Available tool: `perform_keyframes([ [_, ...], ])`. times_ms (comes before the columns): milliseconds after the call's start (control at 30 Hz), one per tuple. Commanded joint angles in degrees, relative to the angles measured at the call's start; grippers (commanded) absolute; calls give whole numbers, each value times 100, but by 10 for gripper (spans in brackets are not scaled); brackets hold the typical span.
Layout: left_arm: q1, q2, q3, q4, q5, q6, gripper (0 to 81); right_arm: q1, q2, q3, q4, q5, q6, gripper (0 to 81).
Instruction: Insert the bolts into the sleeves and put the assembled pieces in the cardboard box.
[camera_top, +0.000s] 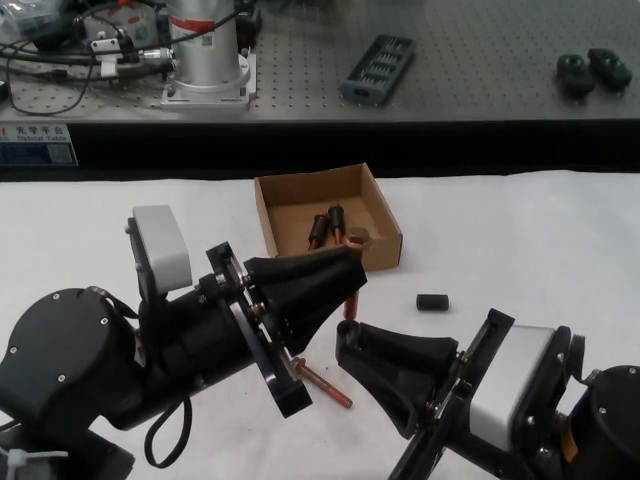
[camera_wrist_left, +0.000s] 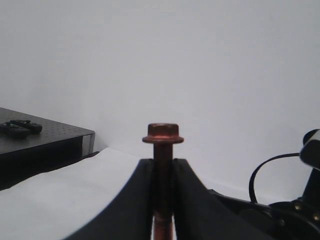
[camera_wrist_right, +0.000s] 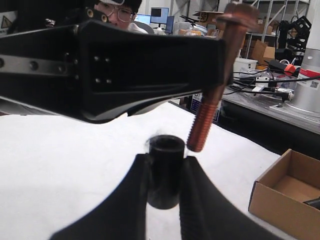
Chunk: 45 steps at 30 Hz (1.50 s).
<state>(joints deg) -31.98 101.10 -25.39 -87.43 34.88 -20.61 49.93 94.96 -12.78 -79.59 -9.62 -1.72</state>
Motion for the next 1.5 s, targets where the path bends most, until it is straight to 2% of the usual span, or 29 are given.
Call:
perform_keyframes([
  [0,-22,-3,-66,-137,-4,89,6,-55,2,-23,-399,261,253,56],
  [733,-22,-55,-91,-157,-108,-182,6,-58,27,-23,-169,261,259,56],
  [1467,-113,-293,14,-157,239,-563,6,-58,27,-23,-133,480,210,56],
])
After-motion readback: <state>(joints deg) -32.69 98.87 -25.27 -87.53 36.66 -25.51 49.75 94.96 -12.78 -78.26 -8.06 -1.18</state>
